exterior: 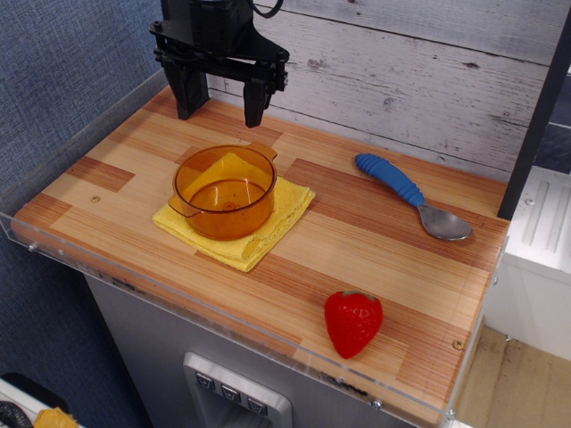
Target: Move strawberry from edge of the table to behind the orange colour bowl
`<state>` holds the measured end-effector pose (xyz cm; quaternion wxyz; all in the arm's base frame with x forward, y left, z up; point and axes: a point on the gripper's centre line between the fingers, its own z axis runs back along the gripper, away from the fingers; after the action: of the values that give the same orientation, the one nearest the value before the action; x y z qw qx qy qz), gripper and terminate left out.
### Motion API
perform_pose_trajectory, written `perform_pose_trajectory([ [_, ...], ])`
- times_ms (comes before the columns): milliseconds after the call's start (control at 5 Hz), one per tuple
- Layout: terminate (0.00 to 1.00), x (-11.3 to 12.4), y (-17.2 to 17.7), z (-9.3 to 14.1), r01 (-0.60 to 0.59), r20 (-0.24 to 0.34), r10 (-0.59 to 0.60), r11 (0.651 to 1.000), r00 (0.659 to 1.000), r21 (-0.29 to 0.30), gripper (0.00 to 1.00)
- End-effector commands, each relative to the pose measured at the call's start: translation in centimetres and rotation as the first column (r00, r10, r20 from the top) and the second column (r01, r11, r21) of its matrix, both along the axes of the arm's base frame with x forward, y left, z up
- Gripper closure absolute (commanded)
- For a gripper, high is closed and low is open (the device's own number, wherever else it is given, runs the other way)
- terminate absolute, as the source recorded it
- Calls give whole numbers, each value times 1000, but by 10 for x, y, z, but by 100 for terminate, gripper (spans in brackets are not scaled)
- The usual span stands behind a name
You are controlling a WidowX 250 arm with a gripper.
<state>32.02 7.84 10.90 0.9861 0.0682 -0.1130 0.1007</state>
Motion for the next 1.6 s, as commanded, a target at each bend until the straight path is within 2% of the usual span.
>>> perform_pose_trajectory([
  [0,0,0,0,0,0,0,0,1000,1000,0,0],
  [200,0,-6,-25,14,47,29,-47,999,998,12,0],
  [400,0,-13,-45,20,74,31,-74,997,997,10,0],
  [800,0,-36,-106,3,196,32,-194,975,981,-102,0],
  [1000,0,-47,-130,-7,244,12,-244,962,970,-122,0],
  [1400,0,-58,-150,-31,287,-53,-296,949,954,-126,0],
])
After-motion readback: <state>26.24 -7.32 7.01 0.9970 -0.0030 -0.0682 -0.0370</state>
